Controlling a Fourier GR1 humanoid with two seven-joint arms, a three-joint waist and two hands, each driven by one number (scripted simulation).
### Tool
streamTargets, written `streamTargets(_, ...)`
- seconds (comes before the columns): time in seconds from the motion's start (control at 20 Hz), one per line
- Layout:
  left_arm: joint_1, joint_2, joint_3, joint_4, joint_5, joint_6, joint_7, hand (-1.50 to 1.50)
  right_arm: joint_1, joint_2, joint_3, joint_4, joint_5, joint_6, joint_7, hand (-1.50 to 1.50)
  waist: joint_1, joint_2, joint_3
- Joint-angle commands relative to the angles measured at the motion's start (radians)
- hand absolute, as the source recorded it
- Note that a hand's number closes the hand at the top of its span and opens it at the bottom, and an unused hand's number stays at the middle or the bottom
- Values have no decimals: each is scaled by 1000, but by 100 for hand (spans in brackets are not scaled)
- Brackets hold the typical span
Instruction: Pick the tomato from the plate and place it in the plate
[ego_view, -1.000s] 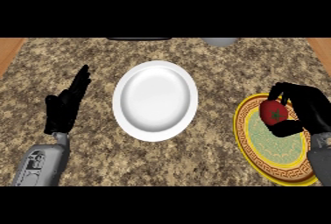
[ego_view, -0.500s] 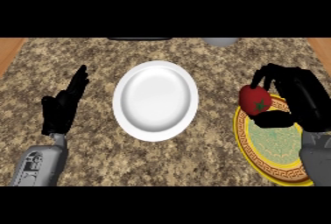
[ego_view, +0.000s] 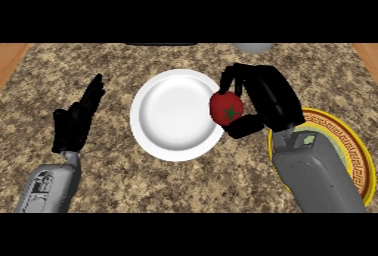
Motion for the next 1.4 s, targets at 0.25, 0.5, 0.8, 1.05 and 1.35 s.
streamTargets(0.25,7,9,18,38,5,-25,-51,0,-206,153,140,345,24,-151,59,150,6,2,0)
streamTargets(0.5,-4,-50,-46,-17,-23,2,10,0,-320,155,227,634,108,-226,91,150,35,8,0)
streamTargets(0.8,-49,-33,-24,19,-24,-4,10,0,-343,155,286,826,-183,-348,101,-150,53,14,1)
streamTargets(1.05,10,-34,-39,-19,-26,-17,-4,0,-365,156,374,922,-346,-464,-6,-150,60,13,1)
streamTargets(1.35,-23,-33,-16,37,-23,-9,-38,0,-347,156,260,858,-553,-549,-188,-150,59,19,2)
